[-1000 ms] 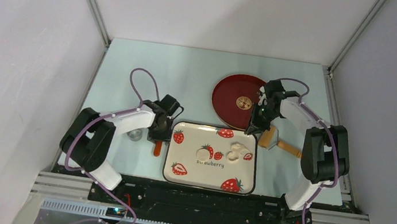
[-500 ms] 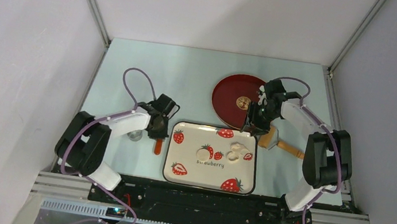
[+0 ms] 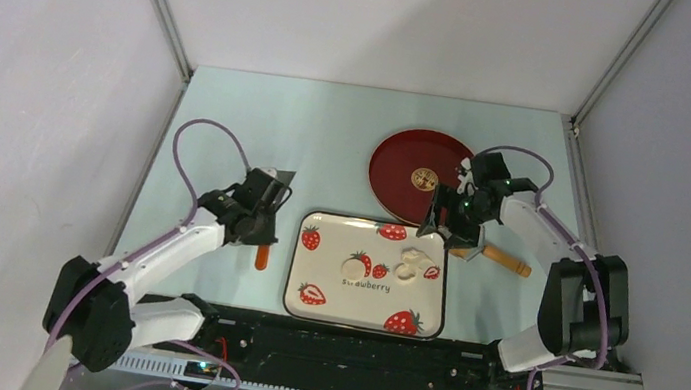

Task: Roll out the dumpling wrappers from the dough

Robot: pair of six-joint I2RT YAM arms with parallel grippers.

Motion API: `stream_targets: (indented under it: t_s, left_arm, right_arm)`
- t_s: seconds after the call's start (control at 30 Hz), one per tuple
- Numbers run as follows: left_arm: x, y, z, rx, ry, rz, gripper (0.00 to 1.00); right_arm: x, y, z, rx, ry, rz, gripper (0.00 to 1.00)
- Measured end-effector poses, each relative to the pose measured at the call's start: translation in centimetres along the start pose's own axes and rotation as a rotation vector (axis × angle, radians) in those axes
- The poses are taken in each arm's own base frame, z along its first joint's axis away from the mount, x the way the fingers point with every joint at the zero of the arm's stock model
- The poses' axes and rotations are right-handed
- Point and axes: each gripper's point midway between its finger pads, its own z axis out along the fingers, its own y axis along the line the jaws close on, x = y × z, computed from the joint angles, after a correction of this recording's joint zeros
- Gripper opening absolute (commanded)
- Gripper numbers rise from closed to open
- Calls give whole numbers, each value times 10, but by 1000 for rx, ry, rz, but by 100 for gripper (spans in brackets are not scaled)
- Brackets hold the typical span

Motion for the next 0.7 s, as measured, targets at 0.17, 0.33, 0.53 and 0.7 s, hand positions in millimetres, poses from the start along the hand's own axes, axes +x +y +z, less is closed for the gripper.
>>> stream_targets:
  t_s: [0.17,0.33,0.53,0.7]
  left_arm:
    - [12,-10,-14,44,10,52,0]
    - [27,-26,-35,124,9,103,0]
    - [59,-47,-53,196,48,196,0]
    - [90,-62,-63,231,107,277,0]
  right_arm:
    - [8,-11,-7,-6,-22,35,80]
    - [11,-25,-14,3,-48,76,80]
    - [10,-36,-16,25,-54,111,78]
    - [12,-42,-15,44,-49,123,65]
